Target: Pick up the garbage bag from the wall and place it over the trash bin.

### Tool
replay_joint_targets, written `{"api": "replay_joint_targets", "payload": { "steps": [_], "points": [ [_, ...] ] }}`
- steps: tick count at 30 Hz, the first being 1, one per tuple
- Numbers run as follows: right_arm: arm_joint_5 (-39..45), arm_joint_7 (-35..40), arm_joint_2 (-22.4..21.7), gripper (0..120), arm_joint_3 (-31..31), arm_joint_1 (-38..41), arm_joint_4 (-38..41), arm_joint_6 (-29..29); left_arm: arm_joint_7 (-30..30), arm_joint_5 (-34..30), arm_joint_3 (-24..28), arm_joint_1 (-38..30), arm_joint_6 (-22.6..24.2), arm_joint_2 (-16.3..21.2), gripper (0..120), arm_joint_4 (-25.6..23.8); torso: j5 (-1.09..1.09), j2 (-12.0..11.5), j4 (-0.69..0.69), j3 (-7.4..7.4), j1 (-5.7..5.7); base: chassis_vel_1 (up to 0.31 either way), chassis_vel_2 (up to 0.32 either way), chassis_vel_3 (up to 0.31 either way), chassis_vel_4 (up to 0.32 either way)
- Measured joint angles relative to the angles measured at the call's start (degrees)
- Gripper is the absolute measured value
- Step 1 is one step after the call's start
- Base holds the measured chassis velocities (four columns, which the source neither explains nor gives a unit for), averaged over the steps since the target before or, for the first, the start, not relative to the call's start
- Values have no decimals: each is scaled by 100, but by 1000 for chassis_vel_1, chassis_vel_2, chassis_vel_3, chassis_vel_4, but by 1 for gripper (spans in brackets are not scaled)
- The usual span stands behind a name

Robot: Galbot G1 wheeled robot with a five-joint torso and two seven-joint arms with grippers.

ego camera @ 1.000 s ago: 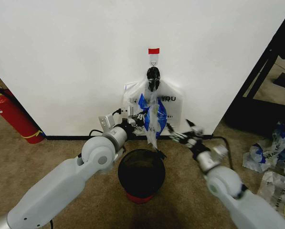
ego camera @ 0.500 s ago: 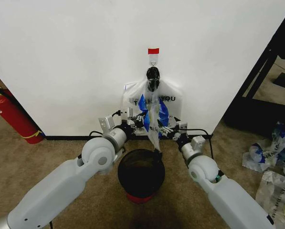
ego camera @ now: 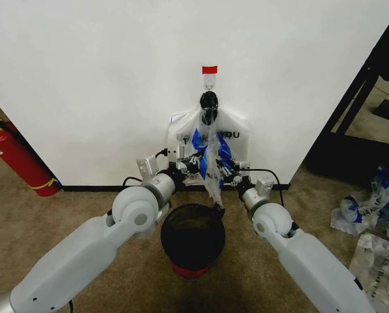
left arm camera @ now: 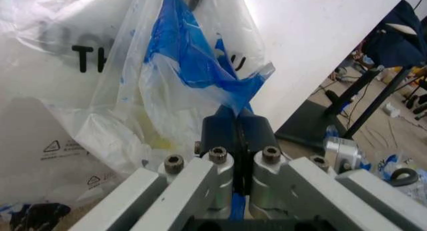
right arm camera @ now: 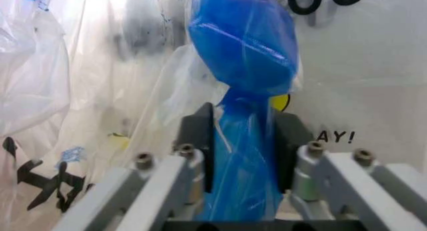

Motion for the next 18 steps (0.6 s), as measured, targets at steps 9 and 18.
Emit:
{"api": "replay_joint_targets", "payload": {
  "steps": [9, 18],
  "points": [
    [-67, 38, -152, 0, 154, -392, 452, 130, -27, -15, -193, 204, 2, 123, 0, -100, 0, 0, 0, 0, 0, 0, 0, 0, 0],
    [-1124, -543, -766, 0, 814, -2379, 1037, 540, 199, 472, -799, 2492, 78, 753, 0, -1048, 1, 1, 2, -1, -1, 0, 0, 0, 0]
  ]
}}
